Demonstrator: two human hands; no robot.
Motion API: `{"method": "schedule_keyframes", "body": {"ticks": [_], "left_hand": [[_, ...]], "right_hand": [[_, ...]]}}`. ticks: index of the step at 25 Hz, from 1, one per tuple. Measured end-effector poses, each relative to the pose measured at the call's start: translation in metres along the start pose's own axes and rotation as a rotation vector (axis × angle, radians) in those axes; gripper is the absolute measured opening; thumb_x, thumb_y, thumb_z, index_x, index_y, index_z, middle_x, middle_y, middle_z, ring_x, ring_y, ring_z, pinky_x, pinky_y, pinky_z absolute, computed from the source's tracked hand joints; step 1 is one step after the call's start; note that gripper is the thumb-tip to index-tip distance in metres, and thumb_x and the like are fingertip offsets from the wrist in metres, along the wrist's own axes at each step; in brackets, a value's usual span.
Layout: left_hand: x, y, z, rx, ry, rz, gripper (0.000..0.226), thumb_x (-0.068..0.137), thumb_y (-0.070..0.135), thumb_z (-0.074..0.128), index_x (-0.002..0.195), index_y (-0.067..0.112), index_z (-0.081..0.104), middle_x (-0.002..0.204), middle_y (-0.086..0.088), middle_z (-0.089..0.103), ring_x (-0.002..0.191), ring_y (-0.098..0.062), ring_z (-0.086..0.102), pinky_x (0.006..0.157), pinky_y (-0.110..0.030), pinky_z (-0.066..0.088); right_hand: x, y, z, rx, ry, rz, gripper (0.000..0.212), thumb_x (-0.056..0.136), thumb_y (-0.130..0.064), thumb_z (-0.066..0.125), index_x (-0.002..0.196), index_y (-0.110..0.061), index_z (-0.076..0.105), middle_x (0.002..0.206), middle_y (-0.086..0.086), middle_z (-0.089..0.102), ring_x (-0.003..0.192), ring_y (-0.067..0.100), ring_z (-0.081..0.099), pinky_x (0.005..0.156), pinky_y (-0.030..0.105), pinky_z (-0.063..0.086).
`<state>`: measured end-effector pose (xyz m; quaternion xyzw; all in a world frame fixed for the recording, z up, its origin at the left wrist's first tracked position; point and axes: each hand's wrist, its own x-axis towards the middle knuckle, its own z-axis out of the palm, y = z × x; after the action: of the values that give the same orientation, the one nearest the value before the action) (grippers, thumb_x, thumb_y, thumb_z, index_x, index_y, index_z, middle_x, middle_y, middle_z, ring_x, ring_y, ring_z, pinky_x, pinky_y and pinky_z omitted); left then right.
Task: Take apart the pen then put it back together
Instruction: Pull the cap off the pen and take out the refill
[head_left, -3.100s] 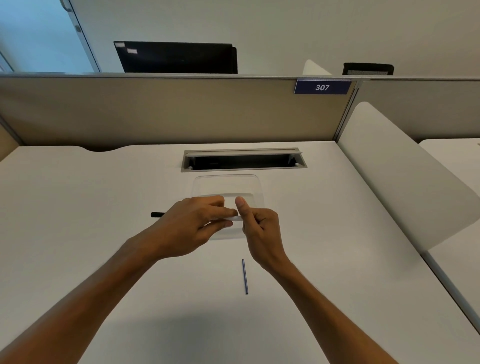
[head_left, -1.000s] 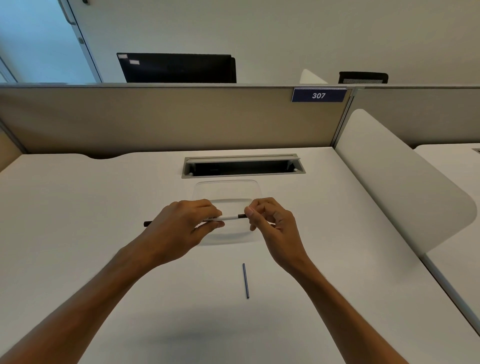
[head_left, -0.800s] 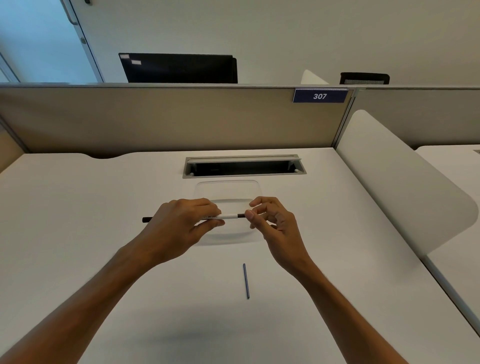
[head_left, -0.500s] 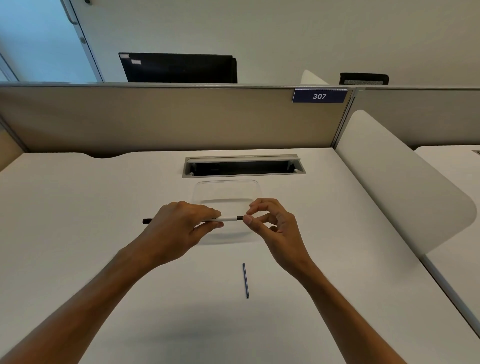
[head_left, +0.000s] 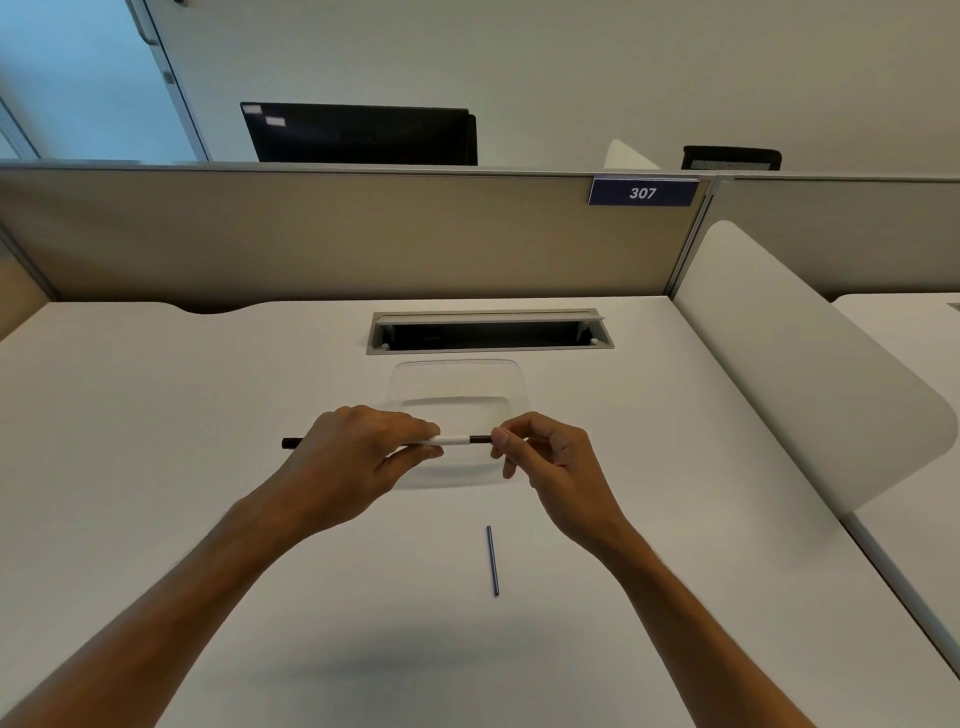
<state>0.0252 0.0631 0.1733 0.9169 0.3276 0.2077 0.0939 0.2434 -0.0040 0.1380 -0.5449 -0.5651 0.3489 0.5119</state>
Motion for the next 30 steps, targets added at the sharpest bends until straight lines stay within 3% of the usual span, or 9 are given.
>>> {"method": "schedule_keyframes", "body": {"ticks": [3, 7, 10, 14, 18, 26, 30], "left_hand": [[-0.001, 0.0, 0.001, 0.002, 0.005, -0.007, 0.03, 0.088, 0.04, 0.057, 0.106, 0.022, 0.071, 0.098, 0.008, 0.074, 0.077, -0.01, 0.068, 0.064, -0.007, 0.032], [0.0, 0.0, 0.003, 0.004, -0.003, 0.006, 0.032, 0.087, 0.041, 0.054, 0.107, 0.023, 0.071, 0.099, 0.009, 0.074, 0.078, -0.01, 0.067, 0.065, -0.01, 0.035], [0.002, 0.0, 0.003, -0.001, 0.001, 0.009, 0.034, 0.087, 0.042, 0.053, 0.107, 0.022, 0.071, 0.101, 0.008, 0.073, 0.081, -0.01, 0.068, 0.066, -0.014, 0.039], [0.0, -0.002, 0.002, -0.001, 0.012, 0.002, 0.039, 0.087, 0.048, 0.047, 0.109, 0.026, 0.07, 0.101, 0.011, 0.073, 0.08, -0.008, 0.067, 0.064, -0.022, 0.049], [-0.001, -0.003, 0.002, 0.032, 0.006, 0.003, 0.038, 0.087, 0.047, 0.047, 0.109, 0.026, 0.07, 0.1, 0.012, 0.073, 0.079, -0.008, 0.066, 0.061, -0.01, 0.034], [-0.008, -0.001, -0.005, 0.079, 0.024, -0.016, 0.029, 0.09, 0.044, 0.051, 0.104, 0.028, 0.071, 0.1, 0.014, 0.072, 0.076, -0.008, 0.066, 0.058, -0.007, 0.026], [-0.012, 0.001, -0.005, 0.093, 0.021, -0.022, 0.029, 0.09, 0.043, 0.051, 0.104, 0.028, 0.071, 0.099, 0.014, 0.072, 0.077, -0.009, 0.066, 0.057, -0.007, 0.025]], "right_hand": [[-0.001, -0.001, 0.0, 0.014, -0.016, 0.03, 0.015, 0.092, -0.028, 0.061, 0.09, -0.015, 0.068, 0.071, -0.009, 0.068, 0.061, 0.003, 0.061, 0.058, 0.01, 0.043], [-0.001, -0.003, 0.001, 0.011, 0.009, 0.034, 0.034, 0.088, -0.047, 0.052, 0.081, -0.017, 0.068, 0.073, 0.0, 0.07, 0.064, 0.011, 0.063, 0.059, 0.012, 0.044], [-0.001, -0.004, 0.001, 0.041, 0.003, 0.026, 0.036, 0.091, -0.04, 0.052, 0.075, -0.012, 0.067, 0.067, 0.003, 0.066, 0.059, 0.012, 0.06, 0.058, 0.014, 0.045], [-0.002, -0.004, -0.002, 0.05, -0.011, 0.034, 0.021, 0.096, -0.024, 0.056, 0.08, -0.015, 0.066, 0.07, 0.001, 0.066, 0.06, 0.011, 0.059, 0.056, 0.011, 0.041], [-0.004, -0.002, -0.004, 0.014, 0.005, 0.045, 0.011, 0.094, -0.02, 0.061, 0.085, -0.02, 0.067, 0.073, -0.005, 0.067, 0.06, 0.006, 0.059, 0.057, 0.012, 0.043], [-0.013, 0.0, -0.01, 0.08, 0.086, 0.064, 0.003, 0.087, -0.013, 0.07, 0.089, -0.014, 0.072, 0.072, -0.007, 0.071, 0.062, 0.006, 0.062, 0.056, 0.012, 0.043], [-0.021, 0.002, -0.006, 0.073, 0.116, 0.078, 0.008, 0.082, -0.013, 0.076, 0.089, -0.018, 0.075, 0.08, -0.006, 0.076, 0.069, 0.008, 0.068, 0.066, 0.027, 0.054]]}}
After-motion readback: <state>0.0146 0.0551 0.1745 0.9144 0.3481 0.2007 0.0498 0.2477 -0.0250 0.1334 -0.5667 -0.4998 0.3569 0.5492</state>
